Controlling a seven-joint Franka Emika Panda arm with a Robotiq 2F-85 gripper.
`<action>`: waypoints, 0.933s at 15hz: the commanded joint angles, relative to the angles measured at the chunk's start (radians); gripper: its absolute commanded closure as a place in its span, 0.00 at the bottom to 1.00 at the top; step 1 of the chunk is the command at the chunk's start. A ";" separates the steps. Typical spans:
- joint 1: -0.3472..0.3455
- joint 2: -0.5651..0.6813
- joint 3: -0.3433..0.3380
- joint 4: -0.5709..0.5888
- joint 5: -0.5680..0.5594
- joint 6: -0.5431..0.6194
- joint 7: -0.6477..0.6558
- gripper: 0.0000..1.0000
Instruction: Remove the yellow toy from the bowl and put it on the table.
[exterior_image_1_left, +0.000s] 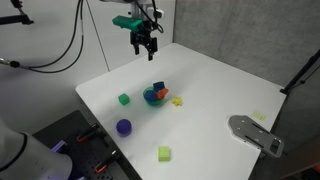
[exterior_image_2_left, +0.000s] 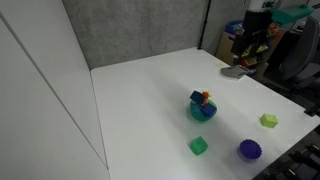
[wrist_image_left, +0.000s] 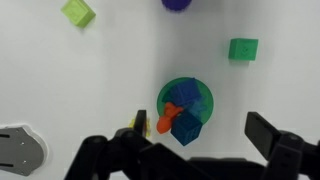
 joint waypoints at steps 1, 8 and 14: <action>0.008 -0.090 0.013 0.010 -0.048 -0.110 0.058 0.00; 0.004 -0.160 0.035 0.010 -0.052 -0.171 0.105 0.00; 0.000 -0.189 0.019 -0.054 0.021 -0.103 0.039 0.00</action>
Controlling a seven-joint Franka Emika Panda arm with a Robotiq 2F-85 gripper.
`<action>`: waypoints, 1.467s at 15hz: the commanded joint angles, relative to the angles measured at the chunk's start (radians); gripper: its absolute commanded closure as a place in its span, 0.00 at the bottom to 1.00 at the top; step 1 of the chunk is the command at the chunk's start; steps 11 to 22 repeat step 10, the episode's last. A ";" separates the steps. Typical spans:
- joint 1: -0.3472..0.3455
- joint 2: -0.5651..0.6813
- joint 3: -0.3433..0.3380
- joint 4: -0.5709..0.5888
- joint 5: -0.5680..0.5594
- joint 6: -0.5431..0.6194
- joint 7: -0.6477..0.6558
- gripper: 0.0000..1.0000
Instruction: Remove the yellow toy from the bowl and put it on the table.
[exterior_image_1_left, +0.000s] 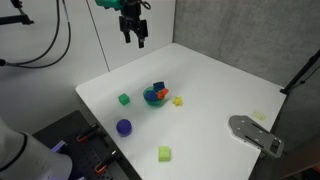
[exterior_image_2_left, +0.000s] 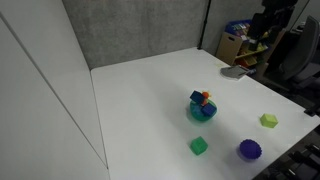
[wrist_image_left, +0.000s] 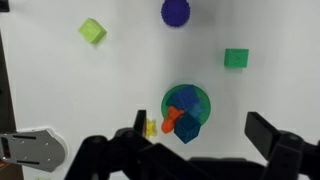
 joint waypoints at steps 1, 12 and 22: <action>-0.007 -0.041 -0.009 -0.051 0.046 0.041 -0.039 0.00; -0.007 -0.027 -0.004 -0.059 0.040 0.065 -0.017 0.00; -0.007 -0.027 -0.004 -0.059 0.040 0.065 -0.017 0.00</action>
